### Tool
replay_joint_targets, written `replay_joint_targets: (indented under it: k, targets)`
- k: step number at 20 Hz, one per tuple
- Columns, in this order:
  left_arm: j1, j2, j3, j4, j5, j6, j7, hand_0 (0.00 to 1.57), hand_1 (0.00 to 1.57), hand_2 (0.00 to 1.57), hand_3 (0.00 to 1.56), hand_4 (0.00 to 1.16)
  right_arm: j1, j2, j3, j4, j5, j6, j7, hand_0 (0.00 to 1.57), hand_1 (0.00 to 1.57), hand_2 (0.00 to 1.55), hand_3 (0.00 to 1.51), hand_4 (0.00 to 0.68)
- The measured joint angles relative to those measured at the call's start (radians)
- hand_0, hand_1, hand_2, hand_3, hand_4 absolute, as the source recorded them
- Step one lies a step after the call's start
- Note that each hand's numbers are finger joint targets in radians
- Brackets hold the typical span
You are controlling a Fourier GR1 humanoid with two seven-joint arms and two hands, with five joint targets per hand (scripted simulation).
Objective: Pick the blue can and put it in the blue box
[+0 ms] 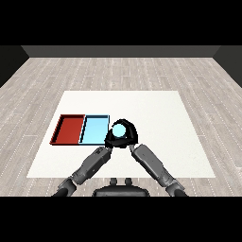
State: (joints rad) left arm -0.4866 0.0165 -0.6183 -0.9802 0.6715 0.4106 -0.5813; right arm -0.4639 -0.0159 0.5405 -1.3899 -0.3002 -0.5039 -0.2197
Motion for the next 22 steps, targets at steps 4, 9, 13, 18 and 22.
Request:
replay_joint_targets:
  k: [4, 9, 13, 18, 22]
  targets:
    - [-0.019, -0.011, 0.001, 0.030, 0.007, -0.004, -0.037, 1.57, 1.57, 1.57, 1.54, 1.12, 0.006, -0.012, -0.016, -0.023, 0.040, 0.045, 0.053, 0.00, 0.00, 0.00, 0.00, 0.000]
    - [-0.045, -0.014, 0.006, 0.066, 0.023, -0.018, -0.062, 1.57, 1.57, 1.57, 1.52, 1.13, 0.031, 0.002, -0.055, -0.034, 0.083, 0.098, 0.074, 0.00, 0.00, 0.00, 0.00, 0.000]
    - [-0.047, -0.013, 0.013, 0.069, 0.011, 0.002, -0.055, 1.57, 1.57, 1.57, 1.53, 1.14, 0.043, -0.003, -0.094, -0.051, 0.092, 0.112, 0.074, 0.00, 0.00, 0.00, 0.00, 0.000]
    - [-0.025, -0.008, 0.041, 0.064, -0.028, 0.007, -0.046, 1.57, 1.57, 1.57, 1.53, 1.15, 0.102, -0.026, -0.154, -0.142, 0.082, 0.156, 0.081, 0.00, 0.00, 0.00, 0.00, 0.000]
    - [-0.045, 0.017, 0.077, 0.068, -0.056, 0.020, -0.027, 1.57, 1.57, 1.57, 1.53, 1.15, 0.177, -0.046, -0.230, -0.211, 0.017, 0.204, 0.017, 0.00, 0.00, 0.00, 0.00, 0.000]
